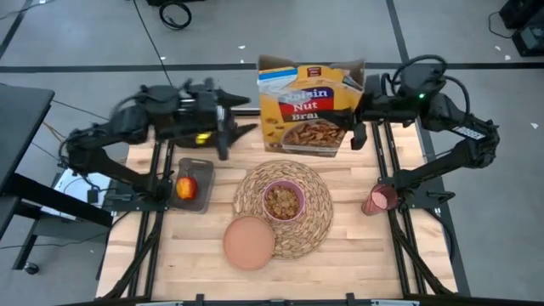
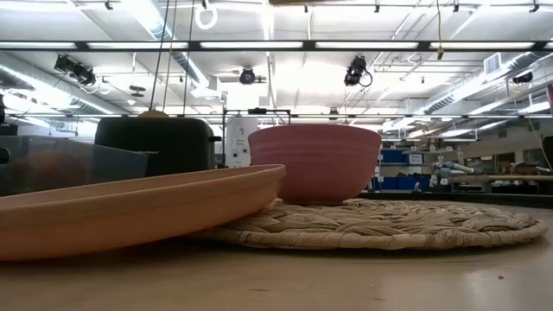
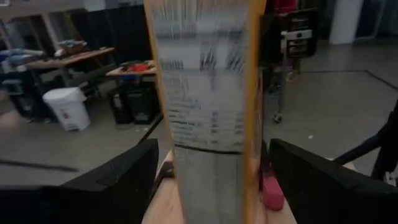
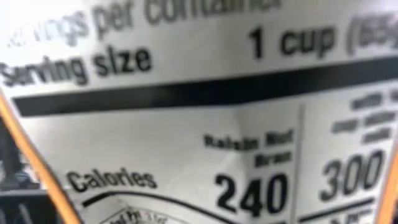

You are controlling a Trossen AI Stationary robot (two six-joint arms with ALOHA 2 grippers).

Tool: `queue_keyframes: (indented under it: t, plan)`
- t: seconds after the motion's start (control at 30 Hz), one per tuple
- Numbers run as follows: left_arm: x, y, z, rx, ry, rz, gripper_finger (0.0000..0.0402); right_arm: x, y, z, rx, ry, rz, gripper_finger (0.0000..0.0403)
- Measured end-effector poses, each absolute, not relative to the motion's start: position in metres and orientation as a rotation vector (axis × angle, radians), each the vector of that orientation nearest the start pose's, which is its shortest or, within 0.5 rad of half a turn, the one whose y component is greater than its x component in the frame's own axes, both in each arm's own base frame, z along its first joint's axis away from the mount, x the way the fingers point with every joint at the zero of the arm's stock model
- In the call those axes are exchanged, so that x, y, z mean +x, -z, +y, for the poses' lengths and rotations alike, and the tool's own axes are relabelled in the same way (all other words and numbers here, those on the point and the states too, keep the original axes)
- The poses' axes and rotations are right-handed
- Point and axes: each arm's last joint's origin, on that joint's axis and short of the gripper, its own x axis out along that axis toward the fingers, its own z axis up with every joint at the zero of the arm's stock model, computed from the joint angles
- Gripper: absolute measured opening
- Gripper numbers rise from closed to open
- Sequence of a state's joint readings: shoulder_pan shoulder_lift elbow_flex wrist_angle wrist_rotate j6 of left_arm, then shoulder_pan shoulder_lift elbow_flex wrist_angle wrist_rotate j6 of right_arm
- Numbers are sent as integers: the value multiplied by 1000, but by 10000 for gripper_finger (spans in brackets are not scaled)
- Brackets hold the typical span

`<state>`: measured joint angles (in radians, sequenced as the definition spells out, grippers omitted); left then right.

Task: Arrange a breakfast setting
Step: Pour the cereal from the yellow cereal box into the pink bowl

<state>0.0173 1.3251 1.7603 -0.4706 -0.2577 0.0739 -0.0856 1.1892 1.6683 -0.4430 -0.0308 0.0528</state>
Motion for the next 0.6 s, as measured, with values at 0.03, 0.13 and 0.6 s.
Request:
queue_keyframes:
  t: [0.03, 0.13, 0.6]
  plan:
    - [238, -516, 12, 70, -285, 53, 313, 206, -515, -17, 52, 78, -27, 137]
    - [203, -521, 12, 24, -319, 82, 313, 196, -507, -20, 51, 187, -3, 136]
    - [160, -517, -4, -182, -270, 166, 314, 129, -400, -54, 34, 922, 55, 135]
